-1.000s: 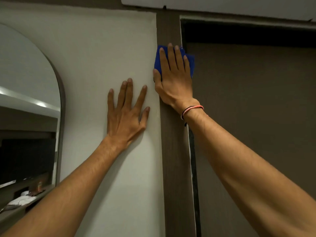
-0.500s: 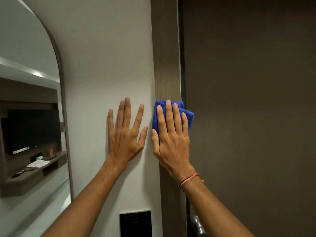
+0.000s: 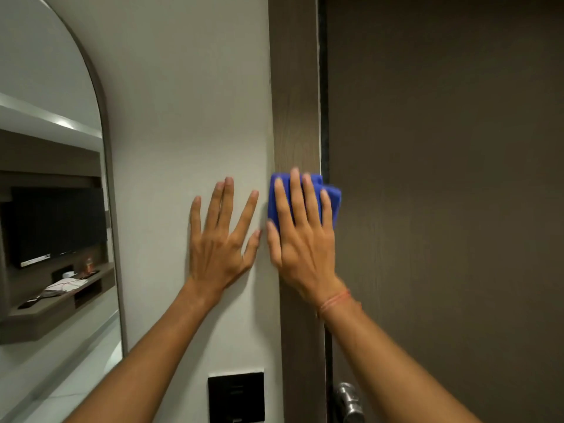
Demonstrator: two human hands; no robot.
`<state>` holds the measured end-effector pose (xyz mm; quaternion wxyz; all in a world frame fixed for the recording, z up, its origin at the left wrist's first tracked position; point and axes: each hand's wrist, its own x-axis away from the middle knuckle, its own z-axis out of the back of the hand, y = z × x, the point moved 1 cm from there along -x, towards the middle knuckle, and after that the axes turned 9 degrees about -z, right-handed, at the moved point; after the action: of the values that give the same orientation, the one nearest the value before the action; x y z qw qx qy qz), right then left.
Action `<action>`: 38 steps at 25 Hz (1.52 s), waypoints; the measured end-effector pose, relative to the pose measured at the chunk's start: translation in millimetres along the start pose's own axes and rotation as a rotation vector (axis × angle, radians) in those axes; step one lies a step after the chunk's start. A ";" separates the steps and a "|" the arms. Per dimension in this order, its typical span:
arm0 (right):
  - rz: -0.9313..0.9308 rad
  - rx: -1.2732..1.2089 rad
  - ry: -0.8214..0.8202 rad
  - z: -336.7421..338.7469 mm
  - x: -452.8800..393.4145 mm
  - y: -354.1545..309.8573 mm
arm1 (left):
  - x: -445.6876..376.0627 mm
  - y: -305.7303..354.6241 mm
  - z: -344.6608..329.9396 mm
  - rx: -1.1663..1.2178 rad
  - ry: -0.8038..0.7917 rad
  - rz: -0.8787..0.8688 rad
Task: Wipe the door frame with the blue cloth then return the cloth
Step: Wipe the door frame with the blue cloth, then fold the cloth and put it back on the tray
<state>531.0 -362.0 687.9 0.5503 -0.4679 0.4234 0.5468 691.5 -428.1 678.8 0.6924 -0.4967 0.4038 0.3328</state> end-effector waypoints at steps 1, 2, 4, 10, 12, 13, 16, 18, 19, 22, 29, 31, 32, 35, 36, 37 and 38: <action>-0.022 -0.014 0.015 7.3 -34.6 -2.7 | -18.5 -3.4 3.8 0.018 0.016 0.015; -0.035 -0.034 0.026 14.0 -60.6 -4.8 | -32.5 -4.5 7.4 0.039 0.034 0.025; -0.023 -0.091 0.011 21.0 -83.4 -7.1 | -46.4 -2.5 14.6 0.101 0.088 0.059; -0.003 -0.552 -0.257 53.1 -93.0 23.4 | -63.1 23.2 53.5 0.575 0.212 0.314; -0.071 -0.552 -0.191 62.2 -92.8 34.2 | -71.5 27.5 58.8 0.754 0.162 0.316; -0.107 -0.514 -0.144 66.7 -90.0 38.4 | -74.7 31.0 61.8 0.817 0.149 0.323; -0.218 -0.468 -0.091 85.3 -76.4 48.4 | -76.7 46.7 76.2 0.934 0.145 0.354; -0.286 -0.545 -0.109 104.9 -62.4 66.3 | -78.5 65.8 93.2 1.044 0.136 0.336; -0.314 -0.597 -0.125 118.3 -51.1 80.8 | -80.3 80.6 101.9 1.110 0.126 0.318; -0.431 -0.686 -0.220 167.7 -10.2 135.1 | -93.9 139.5 125.9 1.334 0.068 0.262; -0.790 -0.671 -0.309 318.3 109.0 302.4 | -110.0 364.6 172.4 1.761 -0.195 0.143; -0.923 -0.646 -0.349 362.7 151.7 354.1 | -103.8 443.4 183.5 1.836 -0.269 0.141; -0.992 -0.608 -0.352 389.3 178.8 384.3 | -96.9 493.3 190.7 1.881 -0.322 0.139; -1.149 -0.444 -0.328 445.7 251.7 454.1 | -67.5 612.9 204.8 1.972 -0.451 0.165; -1.205 -0.370 -0.312 463.5 278.1 475.9 | -55.3 655.8 210.1 1.991 -0.497 0.163; -1.249 -0.292 -0.287 481.0 308.3 498.1 | -41.7 699.8 217.6 2.011 -0.543 0.158; -1.270 -0.222 -0.262 493.4 334.9 515.0 | -28.5 734.9 223.2 2.022 -0.574 0.150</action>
<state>8.9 170.9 434.2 0.7614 -0.6104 -0.0646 0.2086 96.1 -6.8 436.4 0.8317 0.4355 0.3442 -0.0118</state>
